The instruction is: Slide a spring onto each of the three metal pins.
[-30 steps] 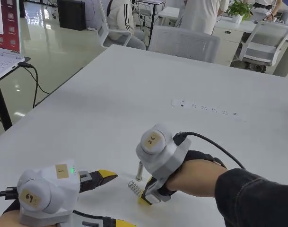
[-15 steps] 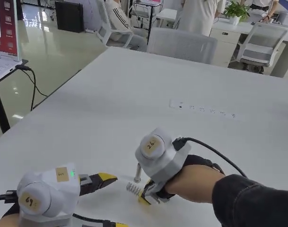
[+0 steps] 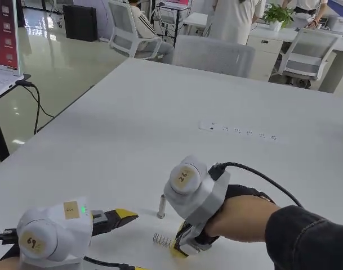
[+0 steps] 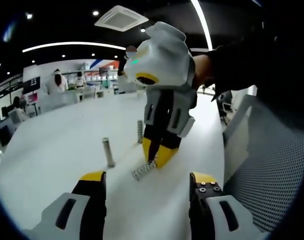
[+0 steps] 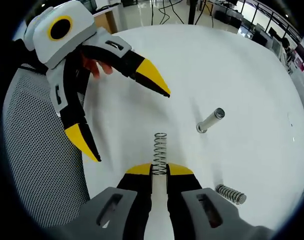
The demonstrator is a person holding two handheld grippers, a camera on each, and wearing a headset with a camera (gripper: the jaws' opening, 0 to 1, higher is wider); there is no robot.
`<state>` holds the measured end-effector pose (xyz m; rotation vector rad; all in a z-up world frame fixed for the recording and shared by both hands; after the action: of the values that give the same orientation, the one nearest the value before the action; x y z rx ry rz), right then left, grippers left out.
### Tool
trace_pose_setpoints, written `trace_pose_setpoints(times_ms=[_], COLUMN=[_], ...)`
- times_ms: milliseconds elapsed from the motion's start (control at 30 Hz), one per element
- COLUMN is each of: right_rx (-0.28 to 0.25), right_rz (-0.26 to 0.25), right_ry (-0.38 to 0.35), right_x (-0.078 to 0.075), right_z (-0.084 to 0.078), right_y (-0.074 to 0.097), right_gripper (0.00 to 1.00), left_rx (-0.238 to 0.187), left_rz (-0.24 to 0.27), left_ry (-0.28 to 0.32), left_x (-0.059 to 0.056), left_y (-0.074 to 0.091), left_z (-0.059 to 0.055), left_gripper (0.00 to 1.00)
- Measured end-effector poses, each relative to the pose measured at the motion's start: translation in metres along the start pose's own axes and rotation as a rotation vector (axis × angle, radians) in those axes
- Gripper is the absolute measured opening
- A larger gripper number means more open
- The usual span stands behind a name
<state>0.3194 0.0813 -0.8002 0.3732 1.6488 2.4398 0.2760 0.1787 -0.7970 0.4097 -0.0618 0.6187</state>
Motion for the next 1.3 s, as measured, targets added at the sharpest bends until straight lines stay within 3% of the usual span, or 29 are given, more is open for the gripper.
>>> trace_pose_setpoints(times_ms=[167, 500, 1033, 1300], right_rx=[-0.015, -0.025, -0.009, -0.004], right_rz=[0.044, 0.062, 0.079, 0.08], right_ry=[0.046, 0.122, 0.24, 0.284], right_x=[0.01, 0.016, 0.024, 0.025], right_z=[-0.003, -0.004, -0.004, -0.003], right_y=[0.012, 0.024, 0.029, 0.031], right_gripper=[0.08, 0.08, 0.08, 0.08], left_rx=[-0.004, -0.014, -0.048, -0.052], left_rz=[-0.011, -0.025, -0.082, -0.109], left_ry=[-0.006, -0.033, -0.069, -0.073], left_x=[-0.001, -0.003, -0.012, -0.015], left_y=[-0.002, -0.003, -0.006, -0.007], left_z=[0.003, 0.007, 0.013, 0.012], left_gripper=[0.59, 0.51, 0.13, 0.05])
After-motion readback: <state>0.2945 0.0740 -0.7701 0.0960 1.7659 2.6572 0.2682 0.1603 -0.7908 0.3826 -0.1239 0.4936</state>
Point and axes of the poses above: the centre of the closed fingertips' face, and the gripper's own axes: y roughly backward along the fingers, x roughly to its left, z roughly out of its top, the point moved 6 cm from there along y, roughly backward along the fingers, and after that the axes turned 11 degrees about -y, right-handed, at the moved point
